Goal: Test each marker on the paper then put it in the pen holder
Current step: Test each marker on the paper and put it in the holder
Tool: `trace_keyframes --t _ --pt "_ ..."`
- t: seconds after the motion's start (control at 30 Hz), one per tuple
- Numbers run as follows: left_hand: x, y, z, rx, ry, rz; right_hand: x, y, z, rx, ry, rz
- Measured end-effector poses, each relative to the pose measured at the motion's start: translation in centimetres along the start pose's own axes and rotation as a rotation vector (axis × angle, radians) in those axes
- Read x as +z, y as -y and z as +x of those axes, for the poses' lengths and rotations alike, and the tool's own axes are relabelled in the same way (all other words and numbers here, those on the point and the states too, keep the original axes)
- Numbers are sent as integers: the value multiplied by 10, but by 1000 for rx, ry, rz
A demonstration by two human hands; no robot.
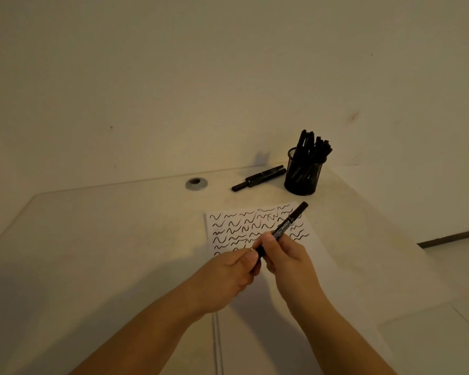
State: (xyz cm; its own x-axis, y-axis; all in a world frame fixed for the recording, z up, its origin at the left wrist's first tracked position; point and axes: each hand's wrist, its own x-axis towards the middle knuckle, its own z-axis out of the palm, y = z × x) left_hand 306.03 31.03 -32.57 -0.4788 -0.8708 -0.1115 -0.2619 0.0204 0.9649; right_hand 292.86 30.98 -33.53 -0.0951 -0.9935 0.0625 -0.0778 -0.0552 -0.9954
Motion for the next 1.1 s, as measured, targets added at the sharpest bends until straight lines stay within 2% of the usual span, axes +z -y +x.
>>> trace_keyframes --t 0.1,0.17,0.23,0.33,0.47,0.6,0.83,1.1 --pt "-4 16 -21 94 -43 317 -13 3 15 123 -345 195" --pt "-10 26 -39 101 -18 394 -34 8 22 98 -468 282" --pt "-22 31 -46 99 -106 397 -39 5 23 30 -415 161" --pt "-42 38 -39 121 -288 578 -14 0 22 -8 -208 -13" --pt "-57 52 -28 146 -342 767 18 -11 25 23 20 -94" --pt "-57 64 -28 229 -268 722 26 -27 25 -52 26 -162" --pt "-65 66 -26 226 -204 701 28 -34 23 -145 137 -224" --pt "-62 64 -28 187 -213 660 22 -41 25 -136 24 -284"
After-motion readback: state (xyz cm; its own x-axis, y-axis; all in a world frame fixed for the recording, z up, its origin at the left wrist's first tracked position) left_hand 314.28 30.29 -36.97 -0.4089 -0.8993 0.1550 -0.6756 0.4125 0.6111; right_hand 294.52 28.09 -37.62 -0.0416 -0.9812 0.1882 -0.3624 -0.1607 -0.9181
